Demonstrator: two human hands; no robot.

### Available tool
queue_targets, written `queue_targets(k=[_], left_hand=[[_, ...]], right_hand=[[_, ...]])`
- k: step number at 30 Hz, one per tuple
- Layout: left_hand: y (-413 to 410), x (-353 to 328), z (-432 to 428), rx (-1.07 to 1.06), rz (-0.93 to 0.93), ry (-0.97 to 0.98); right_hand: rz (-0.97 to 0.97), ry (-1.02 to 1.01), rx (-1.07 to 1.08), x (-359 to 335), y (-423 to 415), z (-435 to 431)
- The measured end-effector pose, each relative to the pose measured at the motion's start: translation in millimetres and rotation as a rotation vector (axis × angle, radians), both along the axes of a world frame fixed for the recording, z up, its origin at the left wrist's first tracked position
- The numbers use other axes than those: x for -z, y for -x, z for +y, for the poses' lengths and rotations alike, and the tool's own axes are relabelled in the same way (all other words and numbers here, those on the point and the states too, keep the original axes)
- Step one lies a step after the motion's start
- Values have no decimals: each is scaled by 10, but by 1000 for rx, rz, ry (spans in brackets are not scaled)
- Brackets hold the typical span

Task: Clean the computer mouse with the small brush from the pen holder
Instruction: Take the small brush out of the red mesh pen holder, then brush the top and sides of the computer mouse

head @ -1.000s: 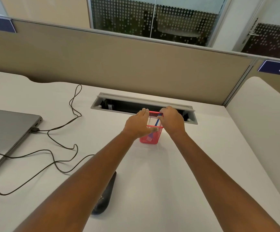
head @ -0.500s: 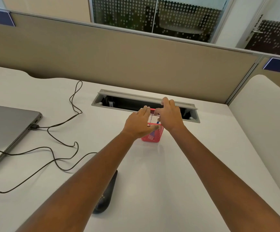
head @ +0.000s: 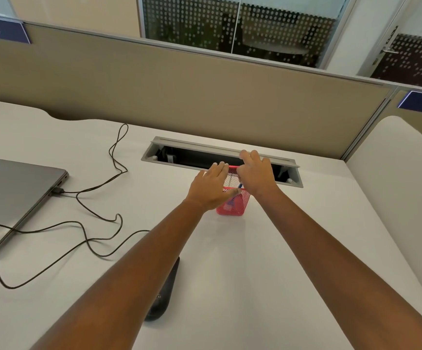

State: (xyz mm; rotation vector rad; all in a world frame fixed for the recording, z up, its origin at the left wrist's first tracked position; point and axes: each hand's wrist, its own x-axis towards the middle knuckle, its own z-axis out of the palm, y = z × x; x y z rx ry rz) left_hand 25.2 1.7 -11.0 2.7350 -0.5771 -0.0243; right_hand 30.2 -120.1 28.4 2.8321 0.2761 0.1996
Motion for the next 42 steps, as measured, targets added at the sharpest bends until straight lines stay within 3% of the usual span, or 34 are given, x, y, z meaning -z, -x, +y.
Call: queue_targets(k=[7,13,17,25,32,36,42], left_hand=[[65,-52,45,56,73,58],[276,23,221,73,66,237],[646,116,497,32,242,427],[1449,265,1192,-89,279,638],[1827,558,1602,-129,317,725],[1896,641,1686,-157,377,772],[1868,691,1782,-54,416,666]], right_hand=[[-178,-180,37,-262,217,-231],[-471,-773,37,-461,862,-514],[-561,-1055,43,-357,1410,-570],[-339,-1541,284,297,1954,-319],[-252,-2120,427,564,2193,166],[-184,-2320,543,612,2235,402],[-143,-2504,610,602,2252,630]])
